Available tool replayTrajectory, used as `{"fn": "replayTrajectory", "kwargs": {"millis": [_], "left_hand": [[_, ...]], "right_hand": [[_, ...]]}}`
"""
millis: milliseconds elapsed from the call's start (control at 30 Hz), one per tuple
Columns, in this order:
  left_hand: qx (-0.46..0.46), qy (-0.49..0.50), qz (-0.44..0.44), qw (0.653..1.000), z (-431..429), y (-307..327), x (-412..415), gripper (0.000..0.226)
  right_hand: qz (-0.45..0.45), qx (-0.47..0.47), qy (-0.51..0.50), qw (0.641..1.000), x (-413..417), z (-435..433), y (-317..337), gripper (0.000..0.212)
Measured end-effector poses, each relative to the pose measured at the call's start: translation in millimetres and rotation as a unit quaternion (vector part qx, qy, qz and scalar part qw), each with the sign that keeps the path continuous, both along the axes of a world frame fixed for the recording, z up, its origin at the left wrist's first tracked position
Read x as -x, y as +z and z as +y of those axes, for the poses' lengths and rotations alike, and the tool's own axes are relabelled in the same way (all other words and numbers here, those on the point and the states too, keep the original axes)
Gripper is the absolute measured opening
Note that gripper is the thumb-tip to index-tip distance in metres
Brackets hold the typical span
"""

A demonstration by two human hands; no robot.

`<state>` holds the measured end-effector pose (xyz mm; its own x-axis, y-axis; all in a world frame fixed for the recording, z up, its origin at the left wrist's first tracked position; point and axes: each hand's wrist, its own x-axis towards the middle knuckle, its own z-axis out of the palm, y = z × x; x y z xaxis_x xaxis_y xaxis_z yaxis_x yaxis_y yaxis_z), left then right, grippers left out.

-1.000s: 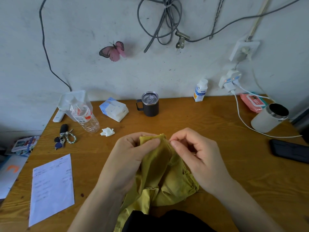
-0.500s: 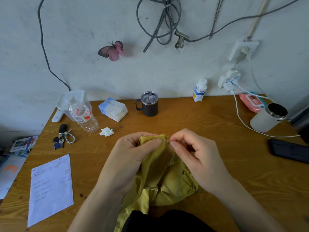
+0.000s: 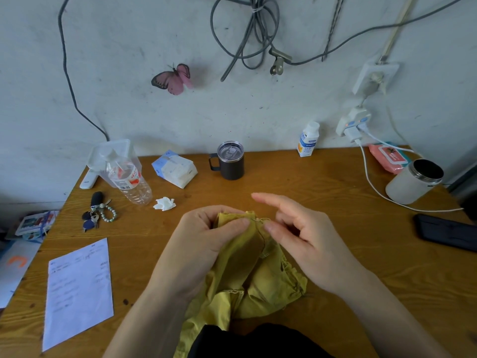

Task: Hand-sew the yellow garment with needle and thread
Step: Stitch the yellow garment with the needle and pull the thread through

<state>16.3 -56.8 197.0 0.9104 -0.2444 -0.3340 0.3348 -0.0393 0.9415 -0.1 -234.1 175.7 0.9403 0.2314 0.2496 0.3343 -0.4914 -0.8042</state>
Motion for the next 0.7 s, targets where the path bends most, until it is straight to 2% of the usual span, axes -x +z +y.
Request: {"fn": "replayTrajectory", "kwargs": {"millis": [100,200,300,500,700], "left_hand": [[-0.013,-0.012,-0.010,1.000,0.3,0.4,-0.3,0.023],[-0.041,-0.011,-0.016,0.999,-0.5,0.3,-0.2,0.005],[-0.077,0.005,-0.034,0.996,-3.2,-1.7,1.0,0.013],[-0.150,0.070,-0.121,0.979,-12.1,-6.1,6.1,0.012],[-0.171,0.073,-0.167,0.968,-20.6,-10.3,11.6,0.014]], "right_hand": [[0.041,0.002,0.044,0.998,-0.3,-2.9,4.1,0.035],[0.055,0.010,0.034,0.998,1.5,-2.2,6.7,0.026],[0.039,0.014,0.004,0.999,2.9,0.0,6.2,0.018],[-0.009,0.074,-0.064,0.995,5.3,7.0,6.5,0.012],[-0.032,0.112,-0.099,0.988,10.2,16.3,8.5,0.008]]}}
